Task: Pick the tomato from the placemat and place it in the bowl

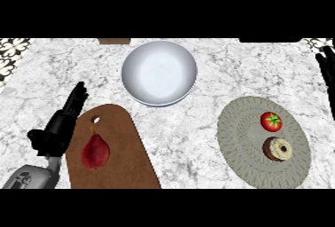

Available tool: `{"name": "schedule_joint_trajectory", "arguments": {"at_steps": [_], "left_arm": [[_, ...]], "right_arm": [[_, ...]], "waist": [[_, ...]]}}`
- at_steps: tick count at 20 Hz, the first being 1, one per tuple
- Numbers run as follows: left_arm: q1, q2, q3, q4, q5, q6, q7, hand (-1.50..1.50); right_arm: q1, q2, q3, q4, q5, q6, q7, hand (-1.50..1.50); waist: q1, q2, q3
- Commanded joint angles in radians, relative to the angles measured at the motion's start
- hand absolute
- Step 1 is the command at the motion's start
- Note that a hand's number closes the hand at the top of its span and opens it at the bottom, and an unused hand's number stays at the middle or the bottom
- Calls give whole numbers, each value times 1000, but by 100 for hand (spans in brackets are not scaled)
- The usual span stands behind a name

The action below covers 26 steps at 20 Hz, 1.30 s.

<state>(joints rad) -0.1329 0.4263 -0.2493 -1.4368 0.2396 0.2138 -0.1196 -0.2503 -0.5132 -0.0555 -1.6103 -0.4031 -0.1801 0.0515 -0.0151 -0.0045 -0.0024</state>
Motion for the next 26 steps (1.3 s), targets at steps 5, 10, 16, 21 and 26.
{"name": "schedule_joint_trajectory", "arguments": {"at_steps": [5,10,16,21,26], "left_arm": [[-55,77,65,-30,82,-93,196,0],[-71,60,68,2,142,-141,237,0],[-38,67,94,-35,129,-147,280,0],[-82,86,116,-41,162,-196,323,0],[-85,83,113,-17,129,-178,314,0]], "right_arm": [[145,89,-67,191,99,-172,-62,150],[213,131,52,237,446,-468,-185,-150],[231,245,211,144,649,-614,-224,-150],[186,71,231,72,886,-567,224,-150],[139,-22,264,23,979,-309,570,-150]], "waist": [[11,7,5],[12,11,3],[17,3,1],[13,0,-3],[7,0,-6]]}}
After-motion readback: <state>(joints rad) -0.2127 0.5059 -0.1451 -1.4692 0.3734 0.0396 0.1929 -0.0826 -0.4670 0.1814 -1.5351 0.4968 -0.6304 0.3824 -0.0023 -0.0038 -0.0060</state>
